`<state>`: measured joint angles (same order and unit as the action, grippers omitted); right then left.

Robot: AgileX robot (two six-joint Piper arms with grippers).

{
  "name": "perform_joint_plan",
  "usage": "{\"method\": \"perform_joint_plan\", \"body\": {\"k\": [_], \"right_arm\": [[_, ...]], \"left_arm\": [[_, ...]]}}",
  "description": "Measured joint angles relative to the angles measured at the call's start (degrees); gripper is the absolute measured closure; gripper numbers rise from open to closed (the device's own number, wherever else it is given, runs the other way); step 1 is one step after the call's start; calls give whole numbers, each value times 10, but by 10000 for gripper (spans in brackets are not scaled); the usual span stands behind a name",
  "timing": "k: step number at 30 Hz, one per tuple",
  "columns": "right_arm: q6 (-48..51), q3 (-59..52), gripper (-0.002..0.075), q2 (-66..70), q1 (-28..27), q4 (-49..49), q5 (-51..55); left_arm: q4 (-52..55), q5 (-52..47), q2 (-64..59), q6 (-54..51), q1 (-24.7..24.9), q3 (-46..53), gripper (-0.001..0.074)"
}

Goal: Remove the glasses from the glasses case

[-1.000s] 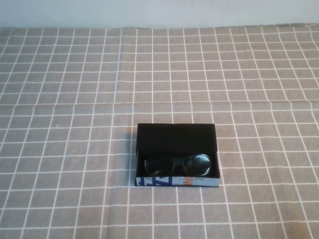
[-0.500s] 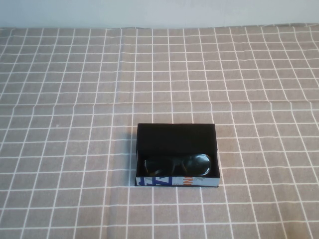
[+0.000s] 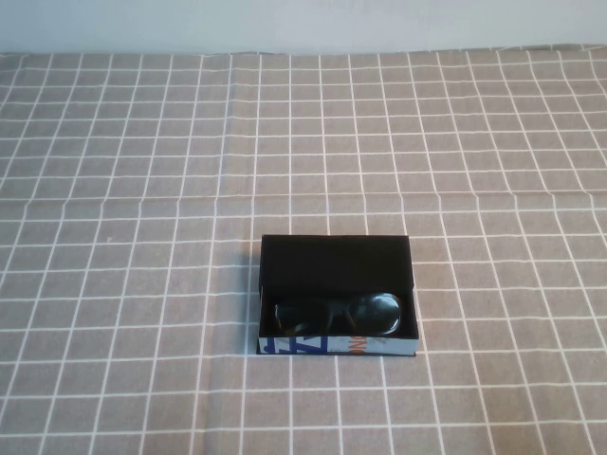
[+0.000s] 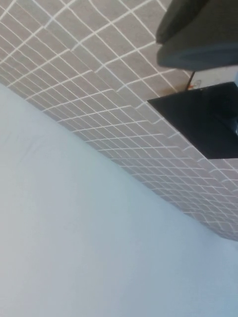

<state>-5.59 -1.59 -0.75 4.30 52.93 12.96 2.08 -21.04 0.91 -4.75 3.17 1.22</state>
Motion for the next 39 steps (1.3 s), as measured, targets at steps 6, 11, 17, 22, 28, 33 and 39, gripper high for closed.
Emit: {"method": "perform_joint_plan", "body": {"k": [6, 11, 17, 22, 28, 33, 39], "right_arm": [[0, 0, 743, 0, 0, -33, -12], [31, 7, 743, 0, 0, -77, -5], [142, 111, 743, 52, 0, -128, 1], [257, 219, 743, 183, 0, -141, 40], [437, 353, 743, 366, 0, -147, 140], [582, 461, 743, 510, 0, -125, 265], [703, 570, 743, 649, 20, -60, 368]], "left_arm": [[0, 0, 0, 0, 0, 0, 739], [0, 0, 0, 0, 0, 0, 739], [0, 0, 0, 0, 0, 0, 739], [0, 0, 0, 0, 0, 0, 739], [0, 0, 0, 0, 0, 0, 739], [0, 0, 0, 0, 0, 0, 739], [0, 0, 0, 0, 0, 0, 739]]}}
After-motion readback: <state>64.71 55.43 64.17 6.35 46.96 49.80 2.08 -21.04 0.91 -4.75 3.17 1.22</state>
